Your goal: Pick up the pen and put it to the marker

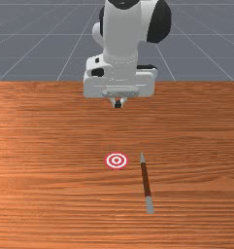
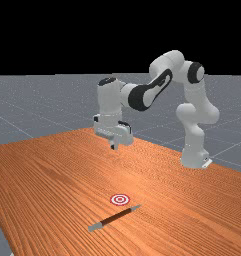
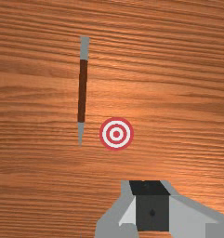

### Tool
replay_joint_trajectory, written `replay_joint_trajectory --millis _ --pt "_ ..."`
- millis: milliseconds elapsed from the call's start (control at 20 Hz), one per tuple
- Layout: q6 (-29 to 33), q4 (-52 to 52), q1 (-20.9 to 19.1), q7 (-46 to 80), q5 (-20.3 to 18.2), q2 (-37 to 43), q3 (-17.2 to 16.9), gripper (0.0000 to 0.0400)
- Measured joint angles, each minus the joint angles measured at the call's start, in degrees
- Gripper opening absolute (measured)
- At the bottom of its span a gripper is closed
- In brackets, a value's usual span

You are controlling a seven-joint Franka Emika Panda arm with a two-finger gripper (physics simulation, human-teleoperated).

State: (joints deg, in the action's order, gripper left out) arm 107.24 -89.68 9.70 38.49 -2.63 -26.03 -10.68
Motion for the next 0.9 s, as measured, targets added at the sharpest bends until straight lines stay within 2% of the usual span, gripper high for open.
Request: replay_joint_trajectory --millis 150,400,450,500,550,600,700,900 --pt "2.0 2.06 0.76 0.01 -1.04 -3.57 1.29 0.0" --pt "1.73 14.51 -0.69 1.23 -3.49 -13.73 2.1 0.0" --pt "1.63 16.67 -0.72 1.93 -3.78 -15.51 2.22 0.0157" --pt "1.5 18.54 -0.64 2.5 -3.99 -17.29 2.4 0.0252" --pt "1.42 19.83 -0.45 2.91 -4.14 -18.89 2.65 0.031" --pt "1.46 20.59 -0.14 3.2 -4.29 -20.4 2.99 0.0346" --pt "2.13 21.34 0.64 3.75 -4.47 -23.34 3.6 0.038" --pt "2.47 26.05 0.5 4.88 -5.28 -30.95 4.27 0.0397"
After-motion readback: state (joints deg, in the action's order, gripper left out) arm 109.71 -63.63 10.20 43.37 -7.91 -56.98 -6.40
